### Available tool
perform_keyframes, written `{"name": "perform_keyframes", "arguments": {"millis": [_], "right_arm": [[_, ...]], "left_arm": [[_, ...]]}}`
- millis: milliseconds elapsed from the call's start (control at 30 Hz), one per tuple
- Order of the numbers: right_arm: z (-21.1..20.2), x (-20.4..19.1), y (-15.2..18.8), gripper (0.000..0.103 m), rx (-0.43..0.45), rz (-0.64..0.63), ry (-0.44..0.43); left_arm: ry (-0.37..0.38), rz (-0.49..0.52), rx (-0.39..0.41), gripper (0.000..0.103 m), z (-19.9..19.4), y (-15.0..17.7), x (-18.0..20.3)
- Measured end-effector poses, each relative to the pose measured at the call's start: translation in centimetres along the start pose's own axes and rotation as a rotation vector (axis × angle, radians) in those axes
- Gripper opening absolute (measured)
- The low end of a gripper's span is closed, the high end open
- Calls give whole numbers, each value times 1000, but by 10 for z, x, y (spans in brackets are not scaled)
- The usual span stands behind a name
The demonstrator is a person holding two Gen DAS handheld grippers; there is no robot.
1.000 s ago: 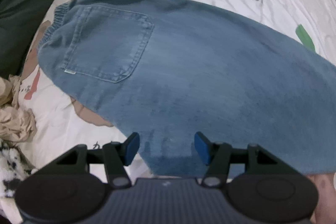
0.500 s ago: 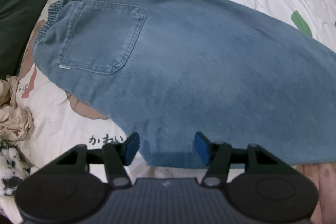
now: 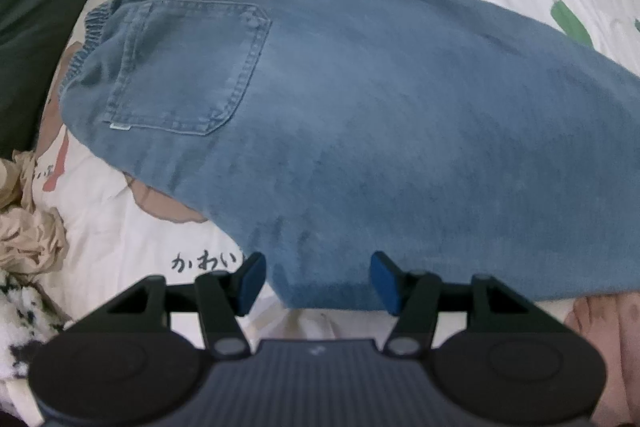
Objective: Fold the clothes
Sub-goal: 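Close the right gripper on the stacked hem layers, then hold the hem layers with the right gripper beside the open left gripper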
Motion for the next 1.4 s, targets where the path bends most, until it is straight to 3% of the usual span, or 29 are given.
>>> {"name": "perform_keyframes", "arguments": {"millis": [333,600,767,933,1067,1200,1400], "right_arm": [[18,51,-1,56,-5,179,112],[14,51,-12,53,17,205,-37],[12,37,-18,54,-17,168,-87],[36,51,-28,54,-59,198,-54],[53,56,-35,54,-98,222,-80],[56,52,-40,54,-156,208,-122],[44,38,-47,54,-170,226,-243]], "left_arm": [[-1,16,-2,61,2,0,1],[-7,41,-3,62,-4,-2,5],[-7,25,-3,63,-2,0,4],[0,40,-9,63,-3,2,5],[3,18,-3,63,-4,1,0],[-3,6,-6,63,-2,3,-1],[14,8,-13,63,0,5,1]]}}
Point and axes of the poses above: each gripper's, at about its wrist camera, not at the fingertips, and z roughly the way its jaws point, x to its right, y to its underside, the point moved 4 cm from there along z, roughly the way its jaws point, and after that the axes turned 3 degrees about x, right-handed, at the moved point
